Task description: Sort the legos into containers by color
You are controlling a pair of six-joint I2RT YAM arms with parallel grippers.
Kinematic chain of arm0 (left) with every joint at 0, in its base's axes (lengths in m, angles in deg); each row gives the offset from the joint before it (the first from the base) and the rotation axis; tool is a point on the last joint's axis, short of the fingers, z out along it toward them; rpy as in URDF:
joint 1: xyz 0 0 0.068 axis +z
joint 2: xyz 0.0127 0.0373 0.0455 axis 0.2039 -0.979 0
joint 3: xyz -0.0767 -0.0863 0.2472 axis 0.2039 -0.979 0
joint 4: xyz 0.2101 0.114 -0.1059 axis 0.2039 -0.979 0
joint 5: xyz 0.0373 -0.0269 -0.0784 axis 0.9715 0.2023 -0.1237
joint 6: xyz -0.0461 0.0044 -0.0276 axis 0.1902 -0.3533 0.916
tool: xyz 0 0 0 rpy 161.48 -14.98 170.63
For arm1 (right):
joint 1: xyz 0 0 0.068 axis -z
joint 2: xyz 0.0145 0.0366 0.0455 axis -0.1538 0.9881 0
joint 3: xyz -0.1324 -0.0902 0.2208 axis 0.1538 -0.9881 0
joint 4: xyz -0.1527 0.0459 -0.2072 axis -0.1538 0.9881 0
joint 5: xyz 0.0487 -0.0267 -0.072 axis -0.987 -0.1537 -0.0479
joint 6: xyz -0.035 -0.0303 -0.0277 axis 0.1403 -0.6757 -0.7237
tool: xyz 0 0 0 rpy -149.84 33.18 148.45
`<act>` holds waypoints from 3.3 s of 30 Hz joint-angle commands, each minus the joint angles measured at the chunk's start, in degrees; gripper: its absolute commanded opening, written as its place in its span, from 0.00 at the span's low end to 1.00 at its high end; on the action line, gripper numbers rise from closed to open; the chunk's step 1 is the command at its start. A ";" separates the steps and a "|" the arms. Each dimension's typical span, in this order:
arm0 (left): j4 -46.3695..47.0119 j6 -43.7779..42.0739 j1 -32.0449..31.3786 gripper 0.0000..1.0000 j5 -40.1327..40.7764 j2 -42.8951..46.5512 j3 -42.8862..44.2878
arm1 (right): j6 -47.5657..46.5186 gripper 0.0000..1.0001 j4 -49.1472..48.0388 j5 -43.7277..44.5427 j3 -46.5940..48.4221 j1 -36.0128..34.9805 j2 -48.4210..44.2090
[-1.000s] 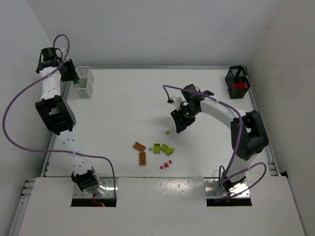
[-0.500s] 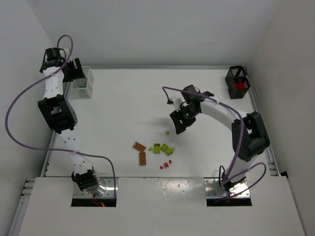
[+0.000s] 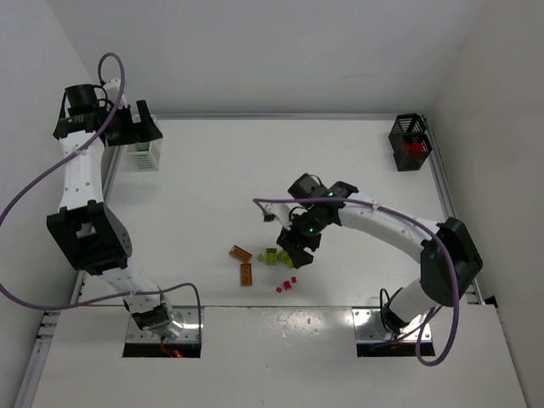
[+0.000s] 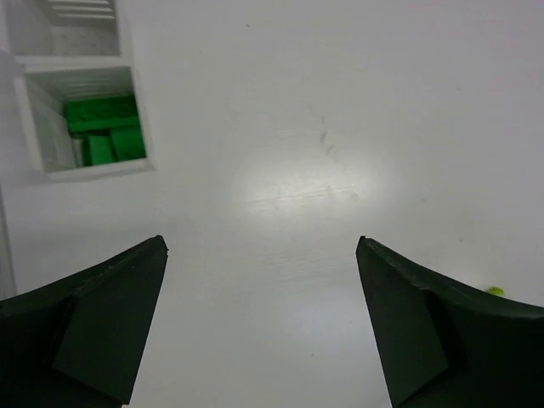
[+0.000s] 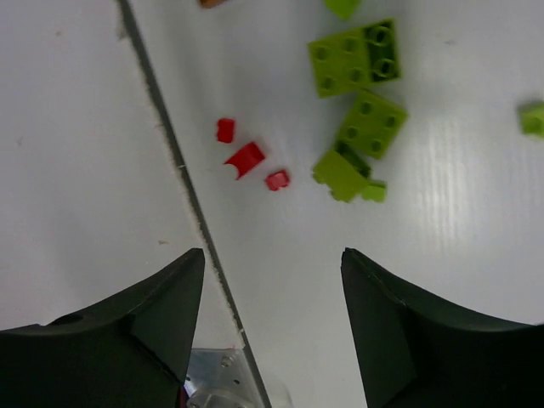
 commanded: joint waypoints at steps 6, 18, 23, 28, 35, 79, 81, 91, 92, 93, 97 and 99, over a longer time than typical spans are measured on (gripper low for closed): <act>0.22 0.21 -0.35 1.00 -5.59 10.13 -10.78 | 10.05 0.50 -2.71 4.69 3.19 -11.02 7.32; 0.22 0.21 -0.35 1.00 -0.67 13.74 -14.66 | 15.25 0.46 -7.28 6.97 1.18 -17.88 12.96; 0.75 0.83 -0.35 1.00 -0.67 13.74 -14.66 | 15.25 0.46 -7.28 13.11 2.32 -19.10 16.30; 1.97 0.83 -0.35 1.00 -0.58 13.22 -15.19 | 15.77 0.51 -7.28 16.21 3.47 -19.11 18.93; 1.98 0.83 -0.35 1.00 -0.05 12.69 -15.71 | 15.77 0.55 -7.28 16.30 3.47 -19.11 20.17; 3.03 1.35 -0.35 1.00 -1.63 11.63 -17.82 | 6.02 0.55 -10.26 8.21 -3.48 -24.12 14.80; 3.03 1.35 -0.35 1.00 -1.63 11.63 -17.82 | 6.02 0.54 -10.26 8.74 -3.48 -24.64 14.81; 3.56 1.35 -0.35 1.00 -1.63 11.63 -18.88 | 7.07 0.45 -11.41 12.25 -2.95 -27.02 17.61; 3.56 1.35 -0.35 1.00 -1.63 11.63 -18.88 | 7.07 0.43 -11.41 12.95 -2.95 -27.54 18.32; 3.56 1.35 -0.35 1.00 -1.63 11.63 -18.88 | 7.07 0.41 -11.41 12.96 -2.95 -27.54 18.32; 4.09 0.74 -0.35 1.00 -1.63 11.63 -18.88 | 7.60 0.26 -11.41 14.19 -2.43 -27.54 19.55; 4.09 0.74 -0.35 1.00 -1.63 11.63 -18.88 | 7.60 0.22 -11.41 14.19 -2.42 -27.54 20.08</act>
